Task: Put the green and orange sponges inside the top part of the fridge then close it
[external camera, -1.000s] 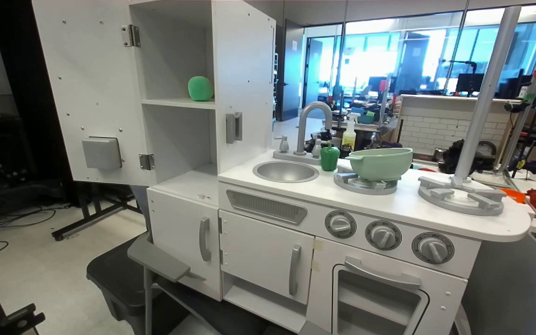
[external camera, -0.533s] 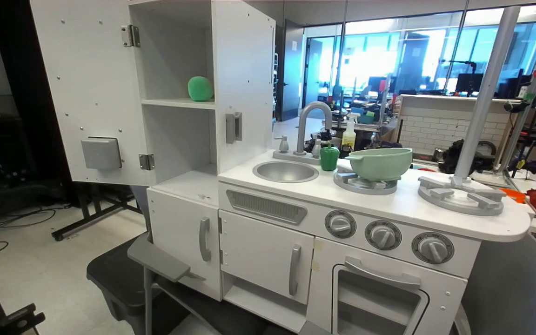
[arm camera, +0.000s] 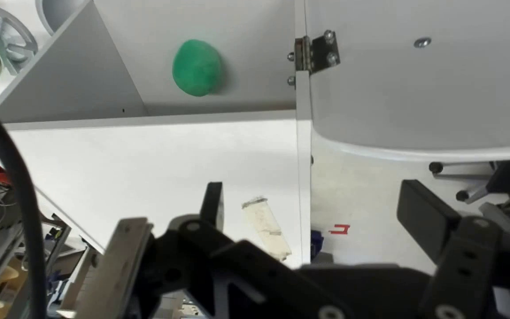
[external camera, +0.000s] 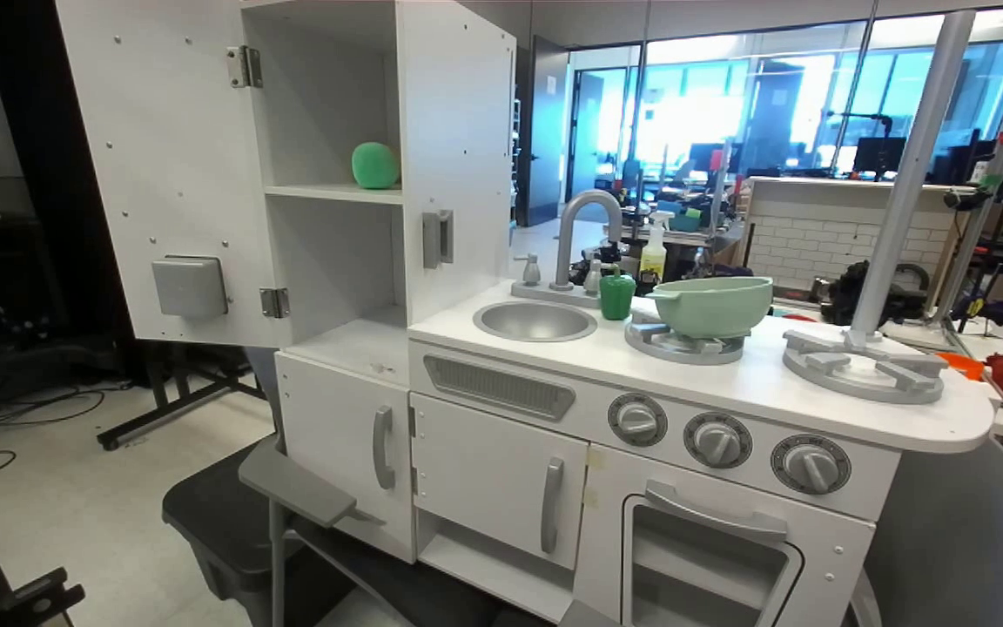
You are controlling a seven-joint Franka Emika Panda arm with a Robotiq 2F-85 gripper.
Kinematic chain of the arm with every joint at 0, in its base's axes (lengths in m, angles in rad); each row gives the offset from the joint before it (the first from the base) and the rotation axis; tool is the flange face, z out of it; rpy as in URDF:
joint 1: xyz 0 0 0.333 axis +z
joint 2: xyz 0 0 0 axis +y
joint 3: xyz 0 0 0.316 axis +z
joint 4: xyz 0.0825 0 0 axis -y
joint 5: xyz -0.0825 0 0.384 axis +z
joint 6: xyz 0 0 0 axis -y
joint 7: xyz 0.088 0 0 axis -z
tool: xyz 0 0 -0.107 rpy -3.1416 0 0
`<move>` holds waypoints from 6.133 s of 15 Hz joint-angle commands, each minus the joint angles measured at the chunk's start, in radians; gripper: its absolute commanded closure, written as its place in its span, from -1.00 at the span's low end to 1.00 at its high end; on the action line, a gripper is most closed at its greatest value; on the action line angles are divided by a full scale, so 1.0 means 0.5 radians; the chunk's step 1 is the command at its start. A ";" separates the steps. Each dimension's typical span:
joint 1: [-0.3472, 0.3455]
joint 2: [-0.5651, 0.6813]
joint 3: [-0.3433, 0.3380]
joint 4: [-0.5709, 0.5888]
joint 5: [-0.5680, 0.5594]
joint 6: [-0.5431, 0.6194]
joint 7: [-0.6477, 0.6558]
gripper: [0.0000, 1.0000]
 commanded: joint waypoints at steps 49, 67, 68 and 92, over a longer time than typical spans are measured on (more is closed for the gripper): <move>-0.245 -0.171 0.116 0.075 -0.095 -1.547 -1.336 -1.00; -0.103 -0.354 0.121 -0.976 -0.187 -1.069 -1.396 -1.00; -0.095 -0.383 0.126 -1.073 -0.196 -1.015 -1.385 -1.00; -0.587 -1.807 0.539 -3.608 0.020 1.124 -0.572 -1.00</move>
